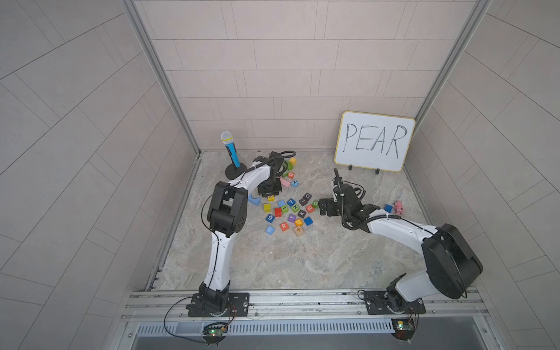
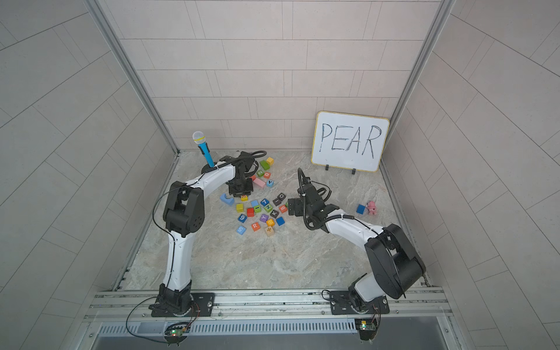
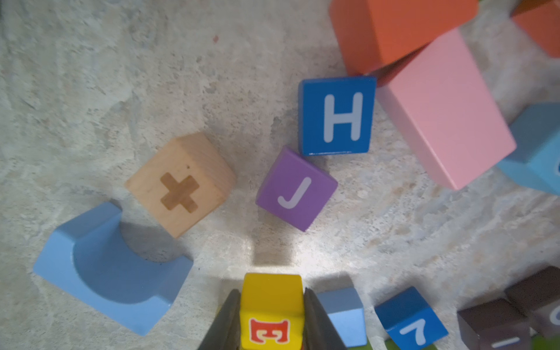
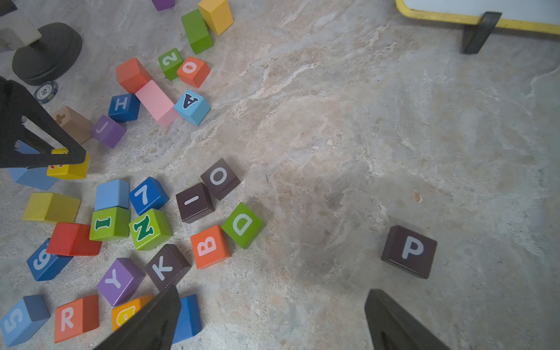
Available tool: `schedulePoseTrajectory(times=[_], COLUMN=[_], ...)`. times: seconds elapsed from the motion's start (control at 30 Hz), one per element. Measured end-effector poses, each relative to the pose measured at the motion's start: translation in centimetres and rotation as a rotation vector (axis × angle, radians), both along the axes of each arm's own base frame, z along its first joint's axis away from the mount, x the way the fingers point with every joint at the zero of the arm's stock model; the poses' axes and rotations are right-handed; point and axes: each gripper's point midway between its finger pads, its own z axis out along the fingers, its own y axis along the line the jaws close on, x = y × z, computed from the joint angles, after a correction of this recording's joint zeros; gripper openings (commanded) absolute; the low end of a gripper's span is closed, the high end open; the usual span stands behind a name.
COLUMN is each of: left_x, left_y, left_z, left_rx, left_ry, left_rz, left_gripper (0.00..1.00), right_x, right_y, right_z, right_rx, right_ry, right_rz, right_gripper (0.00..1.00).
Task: Spell the uppercase word “pear” with letter blocks
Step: Pick up the letter block from the center of the board, then place the letter block at the center of the board.
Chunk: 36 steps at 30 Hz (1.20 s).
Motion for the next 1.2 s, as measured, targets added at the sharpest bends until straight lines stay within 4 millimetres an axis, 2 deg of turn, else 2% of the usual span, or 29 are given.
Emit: schedulePoseTrajectory(times=[0.23,0.53,0.63,0.73,0.87,1.0,1.1,1.2], left_x=[-1.2,-3.9,-5.5,-8.1,-12.3,-16.1,-17.8,-18.8], left_y=[-2.2,-5.1,-6.6,-9.0,-14.0,-18.4,-20.3,-21.3], left_z=[1.2,5.2,6.3,6.6,5.9,3.8,1.5,-0.6], left_rx=[-0.014,-0.052,-0.067,-0.075,-0.094,-0.105,-0.099,-0.087], left_ry=[-0.002,-0.035,-0.040,-0.034,-0.009,0.036,0.074,0.110], left_rz=[-0.047,-0.024,-0.011,-0.022,-0.087,-0.142,-0.147,-0.132], left_gripper=[0.31,0.30,0.31,0.31,0.31,0.31,0.31,0.31], right_x=[-0.5,-3.2,-4.3,-5.9,-8.3,-10.3,-11.4,-12.4], right_y=[-1.1,-2.7,-3.3,-4.2,-5.9,-8.0,-9.1,-9.8], right_z=[0.0,-0.3,-0.2,-0.4,-1.2,-1.7,-1.8,-2.2], right_rx=[0.012,0.040,0.055,0.075,0.094,0.117,0.146,0.174], right_ry=[0.004,0.026,0.024,0.018,0.017,0.012,-0.005,-0.017], right_rz=[-0.021,-0.054,-0.067,-0.086,-0.118,-0.169,-0.203,-0.225], right_gripper=[1.00,1.00,1.00,1.00,1.00,1.00,1.00,1.00])
